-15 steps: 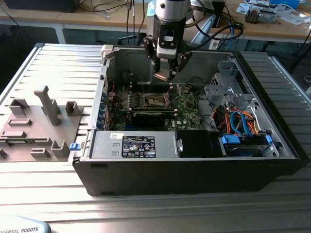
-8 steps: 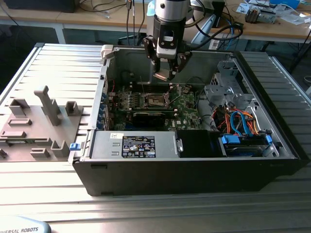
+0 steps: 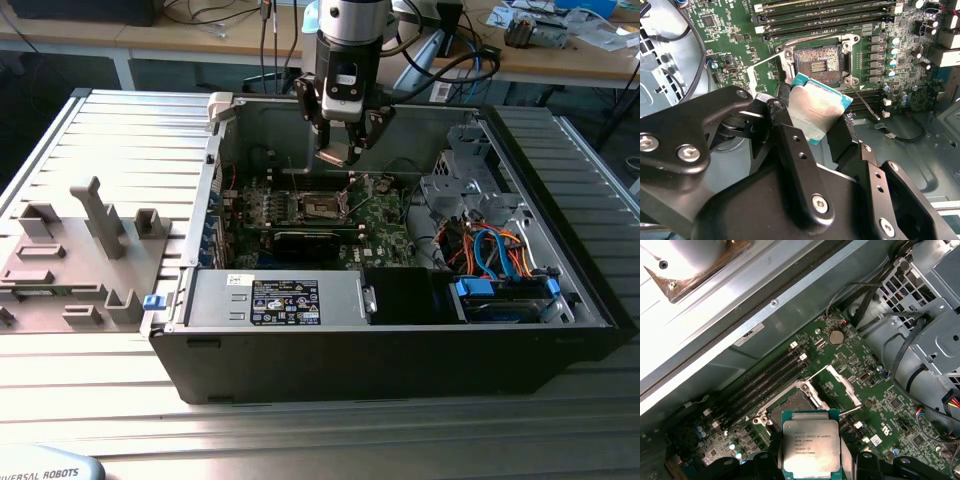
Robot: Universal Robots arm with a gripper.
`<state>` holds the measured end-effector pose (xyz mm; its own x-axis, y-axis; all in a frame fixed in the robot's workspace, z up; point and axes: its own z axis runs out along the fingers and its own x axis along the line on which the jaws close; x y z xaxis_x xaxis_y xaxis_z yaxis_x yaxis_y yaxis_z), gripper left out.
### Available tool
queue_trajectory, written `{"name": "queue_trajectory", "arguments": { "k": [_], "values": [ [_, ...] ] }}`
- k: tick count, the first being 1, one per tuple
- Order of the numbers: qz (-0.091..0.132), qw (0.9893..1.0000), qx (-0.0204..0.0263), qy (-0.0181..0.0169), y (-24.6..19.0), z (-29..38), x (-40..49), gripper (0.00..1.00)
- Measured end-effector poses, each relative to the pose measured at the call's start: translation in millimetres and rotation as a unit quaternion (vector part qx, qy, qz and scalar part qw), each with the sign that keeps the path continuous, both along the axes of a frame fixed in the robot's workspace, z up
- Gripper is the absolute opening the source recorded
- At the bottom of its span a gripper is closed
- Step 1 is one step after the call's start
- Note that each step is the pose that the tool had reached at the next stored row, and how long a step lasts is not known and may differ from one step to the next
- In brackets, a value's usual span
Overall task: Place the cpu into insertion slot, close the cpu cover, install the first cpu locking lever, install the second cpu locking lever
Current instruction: 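Place the cpu into insertion slot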
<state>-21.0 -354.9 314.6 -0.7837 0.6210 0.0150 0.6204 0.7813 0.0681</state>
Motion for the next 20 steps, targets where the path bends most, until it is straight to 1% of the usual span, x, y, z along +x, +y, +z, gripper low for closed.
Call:
{"name": "queue_trajectory", "arguments": {
  "k": [20],
  "values": [
    [-0.007,1.0000,0.0000,0.0000,0.0,-0.3,0.0,0.54]
  ]
}}
